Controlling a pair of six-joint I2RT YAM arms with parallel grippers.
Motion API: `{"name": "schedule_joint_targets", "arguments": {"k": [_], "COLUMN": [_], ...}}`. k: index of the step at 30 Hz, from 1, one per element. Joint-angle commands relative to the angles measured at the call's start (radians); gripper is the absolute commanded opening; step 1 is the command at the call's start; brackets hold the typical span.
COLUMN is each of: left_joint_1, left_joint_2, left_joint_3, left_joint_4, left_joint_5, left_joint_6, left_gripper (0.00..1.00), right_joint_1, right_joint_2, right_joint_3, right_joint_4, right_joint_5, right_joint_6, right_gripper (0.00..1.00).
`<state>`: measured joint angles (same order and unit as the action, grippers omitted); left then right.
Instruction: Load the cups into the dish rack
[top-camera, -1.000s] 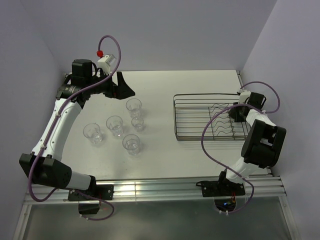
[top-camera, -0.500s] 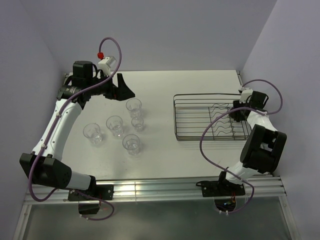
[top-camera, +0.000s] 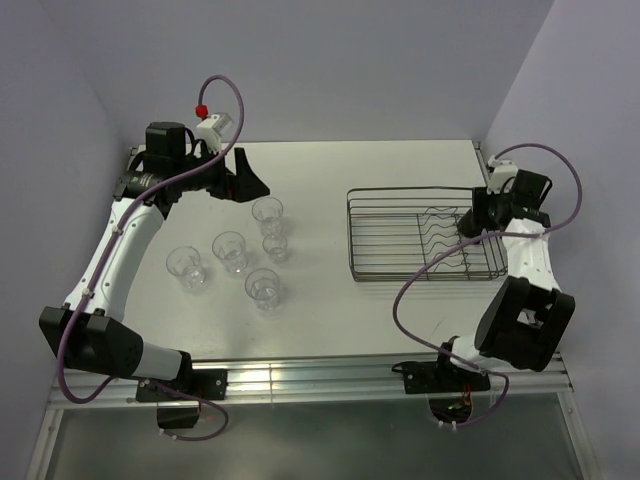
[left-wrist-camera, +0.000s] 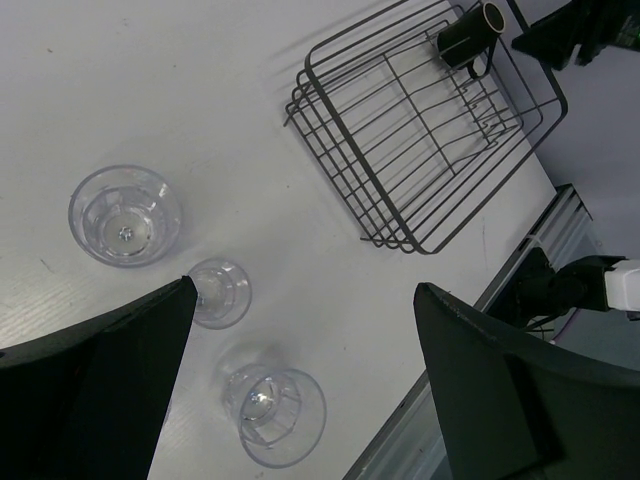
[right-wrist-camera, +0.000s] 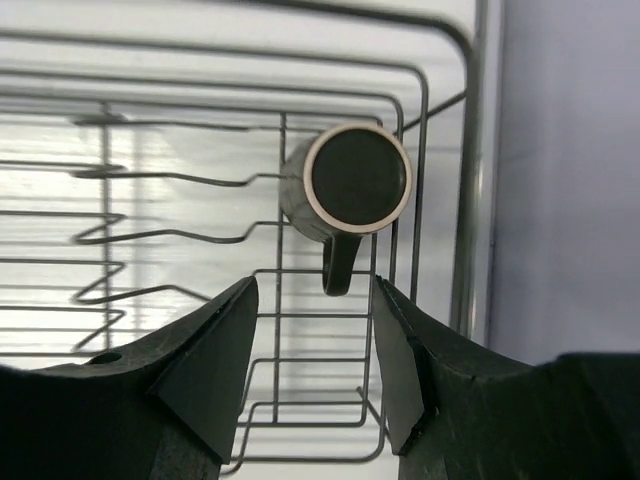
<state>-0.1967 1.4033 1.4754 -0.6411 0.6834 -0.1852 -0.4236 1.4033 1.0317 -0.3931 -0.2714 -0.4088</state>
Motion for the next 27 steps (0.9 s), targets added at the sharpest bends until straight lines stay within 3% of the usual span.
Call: {"name": "schedule_joint_targets", "arguments": {"k": [1,8,13,18,23,27], "left_joint_1": [0.005,0.003,-0.006,-0.027,-0.069,-0.116], "left_joint_2": [-0.032,-0.049,-0.024,0.054,0.100,0.134], "left_joint_3": [-0.009,-0.090,-0.113,-0.107,-0.118,-0.121], "left_joint_4": [-0.002,-0.054,-0.095,-0.149,-0.115,-0.068], "left_joint_5": [-0.001,-0.151,-0.237,-0.258,-0.323,-0.384], "left_joint_6": [0.056,0.202,0.282,0.314,0.291,0.265], "left_gripper": [0.99,0.92,0.90,0.79,0.68,0.64], "right_joint_1": [-0.004,0.075,0.229,0.338,0.382,0.388], "right_joint_2": [-0.102,-0.182,-0.221,-0.228,-0.239,-0.250], "right_joint_3": [0.096,0.182,0.195,0.199,0.191,0.185], "right_joint_4": [-0.078,-0.162,-0.178,-0.205,-0.211,-0.211], "right_joint_5": [-0.077,-0.095,-0.046,-0.046,-0.063,-0.074], "right_joint_6": [0.036,0.083,0.128,0.172,0.199,0.209], "right_gripper": [0.59,0.66,0.72,0.82,1.00,1.00]}}
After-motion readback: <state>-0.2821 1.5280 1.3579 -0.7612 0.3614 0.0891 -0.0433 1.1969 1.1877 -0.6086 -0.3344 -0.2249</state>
